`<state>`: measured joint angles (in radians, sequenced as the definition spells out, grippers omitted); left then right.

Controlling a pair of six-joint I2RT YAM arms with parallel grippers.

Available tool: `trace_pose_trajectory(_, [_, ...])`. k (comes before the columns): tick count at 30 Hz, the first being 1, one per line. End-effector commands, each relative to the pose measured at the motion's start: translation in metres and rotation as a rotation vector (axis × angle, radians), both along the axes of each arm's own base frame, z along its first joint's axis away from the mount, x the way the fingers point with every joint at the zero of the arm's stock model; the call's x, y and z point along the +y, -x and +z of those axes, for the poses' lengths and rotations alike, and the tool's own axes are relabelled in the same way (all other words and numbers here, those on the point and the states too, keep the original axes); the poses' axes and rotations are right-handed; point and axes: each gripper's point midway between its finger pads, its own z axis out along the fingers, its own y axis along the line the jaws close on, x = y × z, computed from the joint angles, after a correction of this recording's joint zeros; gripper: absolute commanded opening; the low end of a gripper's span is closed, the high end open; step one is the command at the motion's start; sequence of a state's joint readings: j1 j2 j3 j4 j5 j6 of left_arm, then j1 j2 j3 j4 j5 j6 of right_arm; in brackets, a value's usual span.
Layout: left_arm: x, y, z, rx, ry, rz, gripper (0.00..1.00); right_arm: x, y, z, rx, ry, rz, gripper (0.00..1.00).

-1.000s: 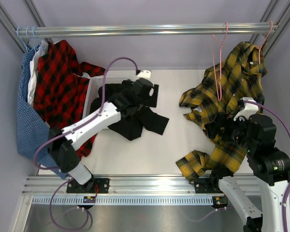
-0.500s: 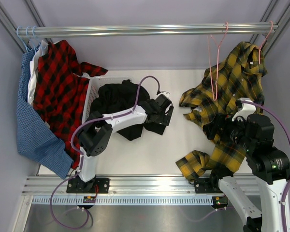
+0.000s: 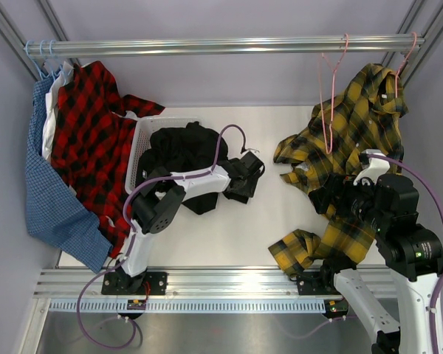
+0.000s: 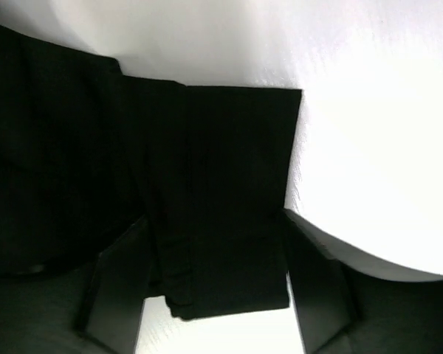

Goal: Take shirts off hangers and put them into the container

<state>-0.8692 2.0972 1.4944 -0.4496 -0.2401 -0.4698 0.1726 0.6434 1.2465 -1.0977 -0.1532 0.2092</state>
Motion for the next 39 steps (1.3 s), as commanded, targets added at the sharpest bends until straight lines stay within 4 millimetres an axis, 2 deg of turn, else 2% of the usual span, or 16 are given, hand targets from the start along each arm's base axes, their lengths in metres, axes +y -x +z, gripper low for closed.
trace_pose_trajectory(1, [0.002,0.005,-0.016,0.029,0.004,0.016,0.59,0.005,0.002,0.004,-0.011,-0.019,0.024,0.99])
trace_pose_trajectory(2, [0.005,0.004,-0.018,0.023,-0.005,0.023,0.43,0.004,0.003,0.004,-0.015,-0.017,0.024,0.99])
trace_pose_trajectory(5, [0.011,0.005,-0.017,0.014,-0.025,0.031,0.12,0.004,0.003,0.004,-0.013,-0.017,0.022,1.0])
trace_pose_trajectory(7, [0.013,0.004,-0.003,-0.009,-0.018,0.026,0.01,0.004,0.004,0.004,-0.016,-0.018,0.023,1.0])
trace_pose_trajectory(9, [0.018,-0.004,0.029,-0.069,-0.017,0.03,0.0,0.004,0.005,0.004,-0.014,-0.015,0.023,0.99])
trace_pose_trajectory(10, [0.022,-0.006,0.032,-0.079,-0.041,0.032,0.0,0.004,0.005,0.004,-0.015,-0.016,0.024,0.99])
trace_pose_trajectory(13, [0.045,-0.02,0.092,-0.187,-0.065,0.076,0.0,0.003,0.007,0.004,-0.014,-0.011,0.025,1.0])
trace_pose_trajectory(14, [0.054,-0.029,0.131,-0.266,-0.048,0.115,0.0,0.003,0.007,0.005,-0.014,-0.011,0.025,0.99])
trace_pose_trajectory(16, [0.083,-0.035,0.164,-0.319,-0.089,0.163,0.0,0.002,0.008,0.006,-0.017,-0.009,0.023,1.0])
trace_pose_trajectory(17, [0.099,-0.04,0.199,-0.391,-0.09,0.206,0.0,0.003,0.008,0.007,-0.018,-0.011,0.023,0.99])
trace_pose_trajectory(21, [0.168,-0.049,0.25,-0.461,-0.136,0.351,0.0,0.003,0.007,0.011,-0.03,-0.016,0.024,0.99])
trace_pose_trajectory(23, [0.195,-0.048,0.257,-0.459,-0.152,0.405,0.0,0.004,0.007,0.012,-0.029,-0.017,0.027,0.99])
trace_pose_trajectory(26, [0.244,-0.048,0.251,-0.446,-0.202,0.502,0.0,0.004,0.006,0.014,-0.037,-0.022,0.028,1.0])
trace_pose_trajectory(27, [0.265,-0.048,0.238,-0.417,-0.235,0.542,0.0,0.005,0.006,0.015,-0.04,-0.025,0.03,1.0])
trace_pose_trajectory(30, [0.295,-0.051,0.212,-0.356,-0.249,0.603,0.0,0.006,0.005,0.014,-0.035,-0.026,0.034,0.99])
trace_pose_trajectory(39, [0.296,-0.086,0.079,-0.112,-0.268,0.577,0.01,0.01,0.004,0.011,-0.021,-0.047,0.045,1.0])
